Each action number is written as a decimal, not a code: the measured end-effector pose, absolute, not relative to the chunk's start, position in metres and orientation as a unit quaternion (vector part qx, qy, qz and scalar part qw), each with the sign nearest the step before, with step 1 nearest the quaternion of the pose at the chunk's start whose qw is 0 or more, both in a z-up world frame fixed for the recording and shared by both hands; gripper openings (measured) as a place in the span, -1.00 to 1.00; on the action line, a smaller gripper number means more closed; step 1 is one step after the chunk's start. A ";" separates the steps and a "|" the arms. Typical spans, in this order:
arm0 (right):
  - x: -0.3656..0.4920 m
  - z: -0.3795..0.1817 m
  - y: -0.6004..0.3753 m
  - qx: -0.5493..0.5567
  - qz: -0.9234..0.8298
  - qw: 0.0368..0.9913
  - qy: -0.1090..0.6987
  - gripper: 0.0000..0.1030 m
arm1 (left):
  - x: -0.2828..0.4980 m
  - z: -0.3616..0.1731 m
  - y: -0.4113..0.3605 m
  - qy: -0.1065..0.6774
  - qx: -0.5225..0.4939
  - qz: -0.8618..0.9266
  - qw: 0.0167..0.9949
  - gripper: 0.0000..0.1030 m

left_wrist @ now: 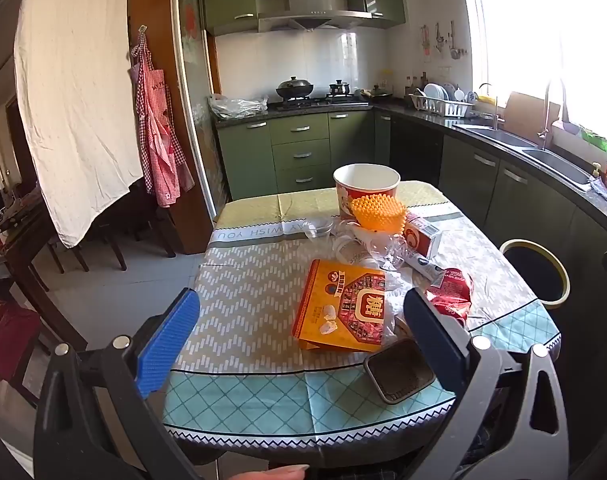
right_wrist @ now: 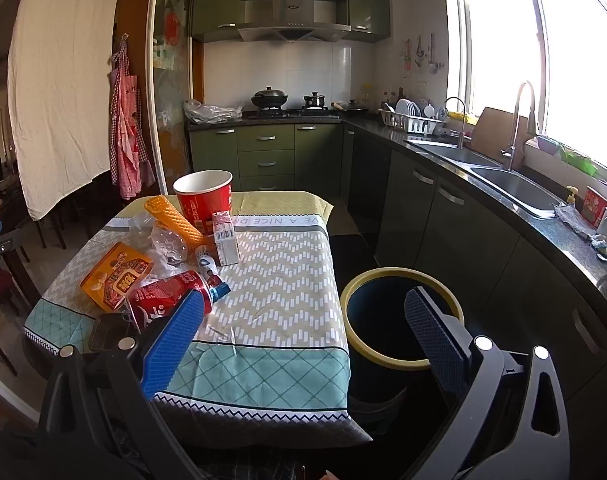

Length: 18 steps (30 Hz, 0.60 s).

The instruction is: Collect trash

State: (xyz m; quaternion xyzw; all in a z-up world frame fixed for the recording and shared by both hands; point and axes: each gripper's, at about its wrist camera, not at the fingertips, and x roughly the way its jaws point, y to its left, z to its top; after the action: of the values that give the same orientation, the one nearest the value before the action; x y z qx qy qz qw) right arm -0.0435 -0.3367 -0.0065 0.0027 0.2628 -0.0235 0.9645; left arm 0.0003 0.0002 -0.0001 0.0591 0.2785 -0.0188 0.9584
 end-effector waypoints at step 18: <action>-0.044 -0.005 -0.338 0.005 -0.024 0.965 0.262 0.92 | 0.001 0.000 -0.001 0.280 0.060 -0.020 0.958 0.89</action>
State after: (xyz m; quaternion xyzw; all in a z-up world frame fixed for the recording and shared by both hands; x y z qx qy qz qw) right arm -0.0444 -0.3379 -0.0052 0.0053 0.2625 -0.0237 0.9646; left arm 0.0006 -0.0006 -0.0001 0.0603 0.2802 -0.0203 0.9578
